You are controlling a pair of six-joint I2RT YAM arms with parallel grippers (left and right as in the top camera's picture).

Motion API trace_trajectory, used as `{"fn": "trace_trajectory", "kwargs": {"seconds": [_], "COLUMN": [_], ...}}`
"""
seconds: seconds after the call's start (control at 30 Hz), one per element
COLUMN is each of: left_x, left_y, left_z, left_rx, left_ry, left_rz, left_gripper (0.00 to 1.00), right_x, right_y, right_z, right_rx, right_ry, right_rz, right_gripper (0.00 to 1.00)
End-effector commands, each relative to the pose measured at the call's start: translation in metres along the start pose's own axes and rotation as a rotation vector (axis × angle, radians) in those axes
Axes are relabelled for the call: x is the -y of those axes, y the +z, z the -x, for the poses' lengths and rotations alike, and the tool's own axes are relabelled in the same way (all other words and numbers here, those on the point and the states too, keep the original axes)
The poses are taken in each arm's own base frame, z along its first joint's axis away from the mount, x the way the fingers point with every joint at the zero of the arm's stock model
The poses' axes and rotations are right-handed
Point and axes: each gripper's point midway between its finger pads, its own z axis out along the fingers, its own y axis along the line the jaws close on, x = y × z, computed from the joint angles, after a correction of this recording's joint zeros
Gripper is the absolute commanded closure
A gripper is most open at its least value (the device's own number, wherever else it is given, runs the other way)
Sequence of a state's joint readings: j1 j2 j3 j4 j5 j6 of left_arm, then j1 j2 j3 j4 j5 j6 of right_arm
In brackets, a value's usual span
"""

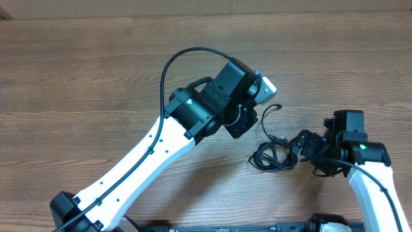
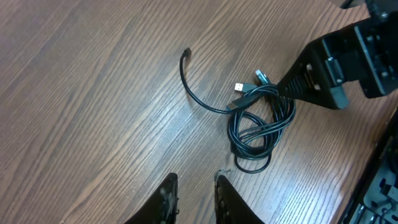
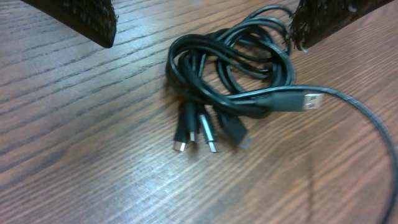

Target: Untangle cables

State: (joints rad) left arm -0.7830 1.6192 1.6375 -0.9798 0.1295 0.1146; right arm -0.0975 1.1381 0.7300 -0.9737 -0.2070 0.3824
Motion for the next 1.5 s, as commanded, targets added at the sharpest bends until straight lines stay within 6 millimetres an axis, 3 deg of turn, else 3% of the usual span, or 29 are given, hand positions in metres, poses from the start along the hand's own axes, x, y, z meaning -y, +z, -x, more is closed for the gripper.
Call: {"fn": "trace_trajectory", "kwargs": {"seconds": [0.0,0.23,0.5,0.57,0.73,0.77,0.8,0.87,0.93,1.0,1.03,1.13,1.47], "left_x": [-0.005,-0.013,-0.039,-0.041,-0.041,-0.041,-0.041,-0.041,-0.041,-0.041,-0.041,-0.041,-0.015], "left_y": [0.013,0.019,0.016,0.016,0.015,0.015,0.015,0.015,0.015,0.015,0.015,0.015,0.015], "left_z": [0.002,0.003,-0.001,-0.001,-0.002,-0.002,-0.003,-0.003,-0.003,-0.003,-0.003,-0.003,-0.001], "left_rx": [-0.021,-0.018,-0.017,-0.019,-0.02,-0.022,-0.023,-0.025,-0.025,-0.025,-0.024,-0.026,-0.015], "left_ry": [-0.018,-0.032,-0.099,-0.105,-0.107,-0.107,-0.107,-0.108,-0.108,-0.108,-0.108,-0.108,-0.062], "left_rz": [0.004,0.014,0.044,0.047,0.048,0.048,0.047,0.048,0.047,0.047,0.047,0.046,-0.101], "left_gripper": [0.87,0.86,0.7,0.66,0.44,0.11,0.0,0.0,0.0,0.0,0.0,0.0,0.0], "right_x": [0.007,-0.006,0.0,-0.001,-0.001,-0.001,0.0,0.001,0.002,0.001,-0.001,-0.004,-0.03], "right_y": [0.014,0.039,0.055,0.056,0.062,0.064,0.068,0.07,0.071,0.072,0.071,0.071,0.068], "right_z": [-0.001,-0.007,-0.012,-0.01,-0.005,-0.005,-0.005,-0.007,-0.007,-0.006,-0.006,-0.006,0.017], "right_rx": [-0.043,-0.159,-0.219,-0.213,-0.205,-0.207,-0.216,-0.23,-0.232,-0.23,-0.232,-0.232,-0.155], "right_ry": [0.026,-0.029,-0.09,-0.091,-0.094,-0.093,-0.09,-0.086,-0.085,-0.086,-0.085,-0.085,-0.122], "right_rz": [-0.035,0.048,0.03,0.033,0.036,0.035,0.031,0.026,0.026,0.029,0.04,0.057,0.167], "right_gripper": [0.12,0.12,0.14,0.18,0.22,0.22,0.23,0.27,0.37,0.57,0.76,0.96,0.96]}}
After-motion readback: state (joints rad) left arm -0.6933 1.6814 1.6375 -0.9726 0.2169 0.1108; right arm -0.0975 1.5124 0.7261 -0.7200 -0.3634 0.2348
